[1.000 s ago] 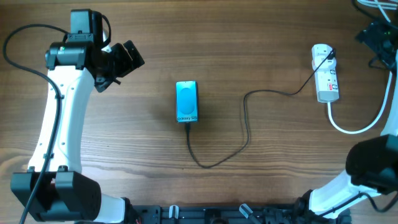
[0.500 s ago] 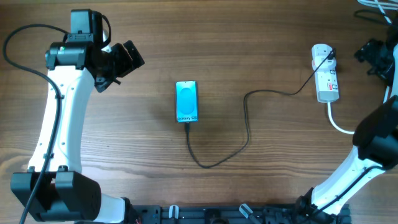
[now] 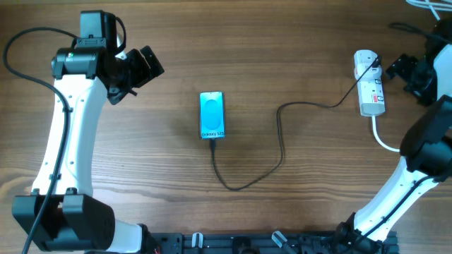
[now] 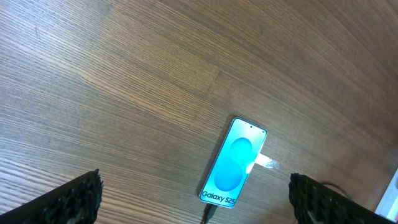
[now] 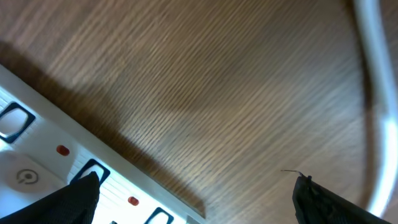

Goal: Plug charger to phone and switch on socket
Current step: 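Move the right gripper over the white power strip's switch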

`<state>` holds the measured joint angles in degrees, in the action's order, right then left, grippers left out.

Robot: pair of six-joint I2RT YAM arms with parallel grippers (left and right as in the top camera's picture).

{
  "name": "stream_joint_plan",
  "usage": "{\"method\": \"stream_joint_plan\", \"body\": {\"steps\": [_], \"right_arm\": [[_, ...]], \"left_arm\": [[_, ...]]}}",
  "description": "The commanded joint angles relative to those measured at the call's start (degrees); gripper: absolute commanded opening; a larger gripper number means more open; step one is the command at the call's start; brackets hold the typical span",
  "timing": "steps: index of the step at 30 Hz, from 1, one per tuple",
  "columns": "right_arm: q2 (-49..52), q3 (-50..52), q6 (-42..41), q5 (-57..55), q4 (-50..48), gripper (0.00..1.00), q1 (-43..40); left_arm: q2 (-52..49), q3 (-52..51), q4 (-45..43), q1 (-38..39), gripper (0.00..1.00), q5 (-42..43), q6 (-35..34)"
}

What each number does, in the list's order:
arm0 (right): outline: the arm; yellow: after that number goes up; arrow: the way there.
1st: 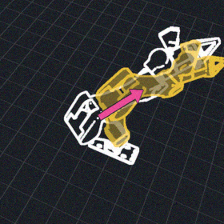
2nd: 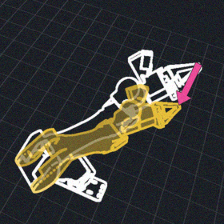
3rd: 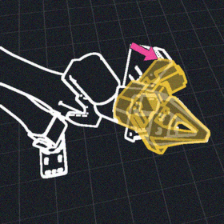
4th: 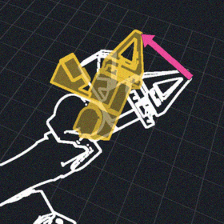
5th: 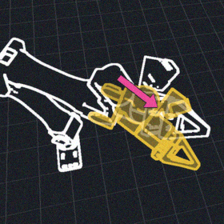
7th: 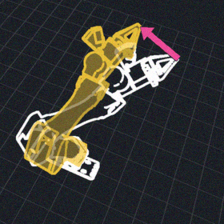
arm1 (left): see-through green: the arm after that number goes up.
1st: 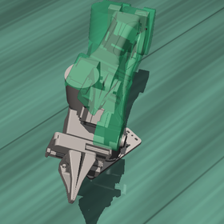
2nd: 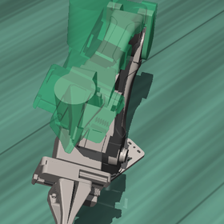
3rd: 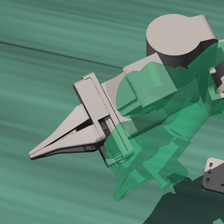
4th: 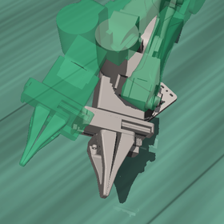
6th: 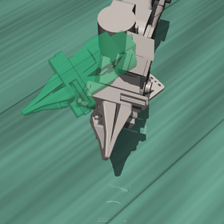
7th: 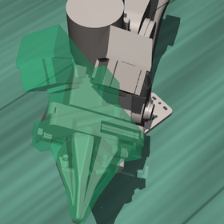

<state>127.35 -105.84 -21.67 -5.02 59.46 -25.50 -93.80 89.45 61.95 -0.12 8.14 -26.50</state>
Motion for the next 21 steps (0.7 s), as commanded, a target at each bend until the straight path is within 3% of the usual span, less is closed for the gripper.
{"method": "stream_joint_plan", "body": {"steps": [1,10,21], "right_arm": [[1.1,2.9,1.6,4.2,-2.5,1.0,0.1],[1.1,8.7,2.0,4.7,-8.8,1.0,0.1],[1.1,8.9,2.2,7.2,-9.3,1.0,0.1]], "left_arm": [[-0.3,-0.1,0.0,-0.2,1.0,-0.8,-0.8],[-0.3,-0.1,0.0,-0.2,1.0,-0.8,-0.8],[-0.3,-0.1,0.0,-0.2,1.0,-0.8,-0.8]]}}
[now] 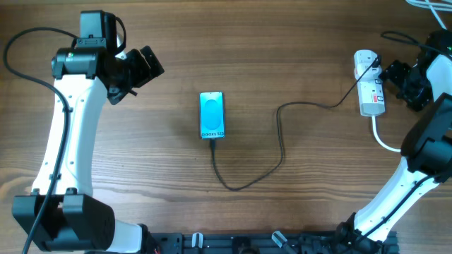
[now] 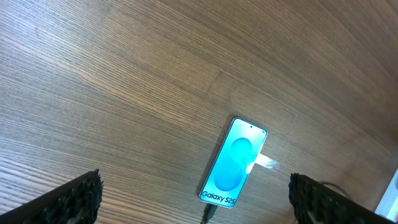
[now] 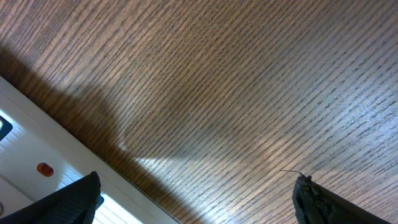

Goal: Plug charger to phone and switch on socket
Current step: 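Move the right gripper over the white power strip's switch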

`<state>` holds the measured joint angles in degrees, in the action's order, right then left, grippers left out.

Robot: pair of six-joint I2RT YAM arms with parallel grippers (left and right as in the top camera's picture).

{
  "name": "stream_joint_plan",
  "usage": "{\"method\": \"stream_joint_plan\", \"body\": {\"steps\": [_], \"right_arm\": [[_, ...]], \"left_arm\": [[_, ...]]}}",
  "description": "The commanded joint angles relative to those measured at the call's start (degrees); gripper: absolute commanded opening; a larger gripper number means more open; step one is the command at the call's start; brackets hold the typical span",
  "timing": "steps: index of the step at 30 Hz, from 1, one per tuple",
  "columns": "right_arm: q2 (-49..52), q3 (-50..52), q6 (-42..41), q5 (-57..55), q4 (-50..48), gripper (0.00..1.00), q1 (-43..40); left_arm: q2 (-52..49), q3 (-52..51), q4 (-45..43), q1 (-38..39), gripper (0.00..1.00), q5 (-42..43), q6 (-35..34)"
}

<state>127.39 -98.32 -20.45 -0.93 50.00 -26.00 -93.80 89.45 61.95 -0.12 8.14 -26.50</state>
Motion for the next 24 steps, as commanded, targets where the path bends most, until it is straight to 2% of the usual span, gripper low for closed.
{"method": "stream_joint_plan", "body": {"steps": [1,24], "right_arm": [[1.0,1.4,1.0,3.8,0.2,1.0,0.6],[1.1,1.4,5.0,11.0,1.7,1.0,0.9]], "left_arm": [[-0.3,-0.1,0.0,-0.2,1.0,-0.7,-0.8],[-0.3,-0.1,0.0,-0.2,1.0,-0.8,-0.8]]}}
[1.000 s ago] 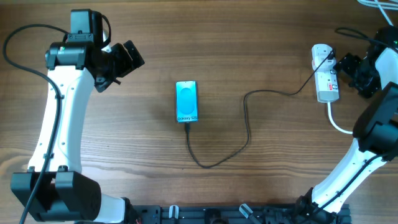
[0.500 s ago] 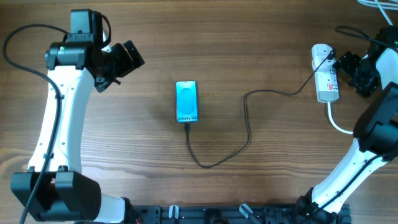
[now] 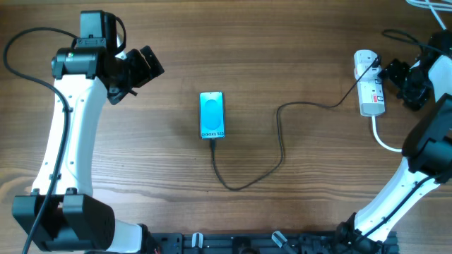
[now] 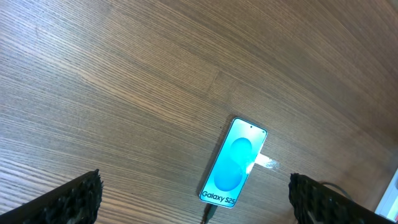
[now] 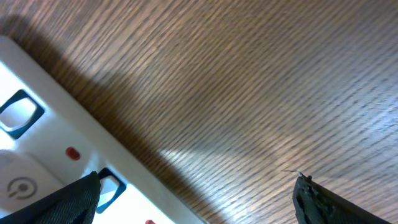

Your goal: Plug charger to phone and switch on socket

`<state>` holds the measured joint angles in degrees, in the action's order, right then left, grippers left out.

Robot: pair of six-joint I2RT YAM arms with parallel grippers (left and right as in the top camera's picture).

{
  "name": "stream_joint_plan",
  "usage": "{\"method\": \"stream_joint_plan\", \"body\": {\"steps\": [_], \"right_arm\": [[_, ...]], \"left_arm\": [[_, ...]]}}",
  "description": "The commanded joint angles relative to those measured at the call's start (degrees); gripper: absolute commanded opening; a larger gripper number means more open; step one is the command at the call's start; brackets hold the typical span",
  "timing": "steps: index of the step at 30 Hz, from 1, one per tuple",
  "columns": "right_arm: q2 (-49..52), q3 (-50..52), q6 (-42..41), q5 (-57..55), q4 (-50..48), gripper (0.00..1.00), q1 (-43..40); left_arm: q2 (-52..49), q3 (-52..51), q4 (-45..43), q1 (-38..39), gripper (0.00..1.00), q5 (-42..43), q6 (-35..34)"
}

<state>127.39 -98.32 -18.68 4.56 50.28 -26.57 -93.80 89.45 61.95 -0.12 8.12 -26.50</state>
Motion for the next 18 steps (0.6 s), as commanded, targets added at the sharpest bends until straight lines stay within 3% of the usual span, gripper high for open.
{"method": "stream_joint_plan", "body": {"steps": [1,9,18], "right_arm": [[1.1,1.4,3.7,5.9,1.4,1.0,1.6],[1.1,1.4,2.8,5.8,3.0,1.0,2.0],[-3.8,1.3,-4.6,5.9,9.0,1.0,-1.5]], "left_arm": [[-0.3,-0.1,0.0,-0.2,1.0,-0.7,-0.8],[-0.3,-0.1,0.0,-0.2,1.0,-0.7,-0.8],[-0.3,-0.1,0.0,-0.2,1.0,-0.7,-0.8]]}}
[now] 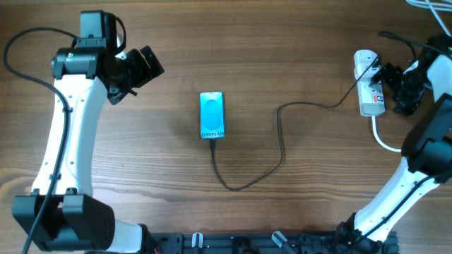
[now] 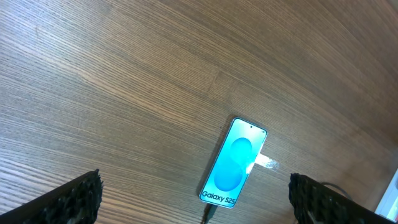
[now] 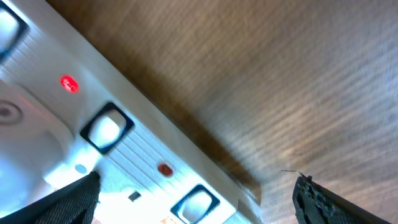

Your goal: Plug charger to phone and switch on socket

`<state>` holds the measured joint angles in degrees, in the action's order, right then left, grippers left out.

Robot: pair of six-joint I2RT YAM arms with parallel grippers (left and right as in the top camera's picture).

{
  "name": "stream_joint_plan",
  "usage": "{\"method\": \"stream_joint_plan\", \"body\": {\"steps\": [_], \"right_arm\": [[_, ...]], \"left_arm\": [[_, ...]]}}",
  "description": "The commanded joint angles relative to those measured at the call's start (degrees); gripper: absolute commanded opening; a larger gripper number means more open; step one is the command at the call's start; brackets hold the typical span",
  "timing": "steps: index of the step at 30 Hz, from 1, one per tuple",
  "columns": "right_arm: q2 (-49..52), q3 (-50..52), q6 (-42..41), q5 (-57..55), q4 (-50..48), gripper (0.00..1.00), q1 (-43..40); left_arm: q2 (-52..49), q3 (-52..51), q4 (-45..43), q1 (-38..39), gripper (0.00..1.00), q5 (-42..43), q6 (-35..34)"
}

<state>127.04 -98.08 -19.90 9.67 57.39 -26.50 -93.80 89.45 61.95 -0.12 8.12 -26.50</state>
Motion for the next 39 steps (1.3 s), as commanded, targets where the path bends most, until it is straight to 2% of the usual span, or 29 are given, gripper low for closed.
{"method": "stream_joint_plan", "body": {"steps": [1,9,21,25,34,39], "right_arm": [[-4.7,1.0,-4.6,0.7,2.8,1.0,-2.2],[-18.0,1.0,-5.1,0.5,10.0,1.0,-4.6],[-44.2,1.9,3.3,0.7,15.8,1.0,-1.6],[-54.1,7.2,3.2,1.1,14.2,1.0,-0.7],[-79.8,31.2,2.6,8.2,1.7,1.0,-0.3],[-88.3,37.3,-2.2,12.9,2.2,1.0,-0.3]], "left_arm": [[-0.3,-0.1,0.0,-0.2,1.0,-0.7,-0.8],[-0.3,-0.1,0.0,-0.2,1.0,-0.7,-0.8],[-0.3,-0.1,0.0,-0.2,1.0,-0.7,-0.8],[-0.3,-0.1,0.0,-0.2,1.0,-0.7,-0.8],[-0.3,-0.1,0.0,-0.2,1.0,-0.7,-0.8],[-0.3,-0.1,0.0,-0.2,1.0,-0.7,-0.8]]}}
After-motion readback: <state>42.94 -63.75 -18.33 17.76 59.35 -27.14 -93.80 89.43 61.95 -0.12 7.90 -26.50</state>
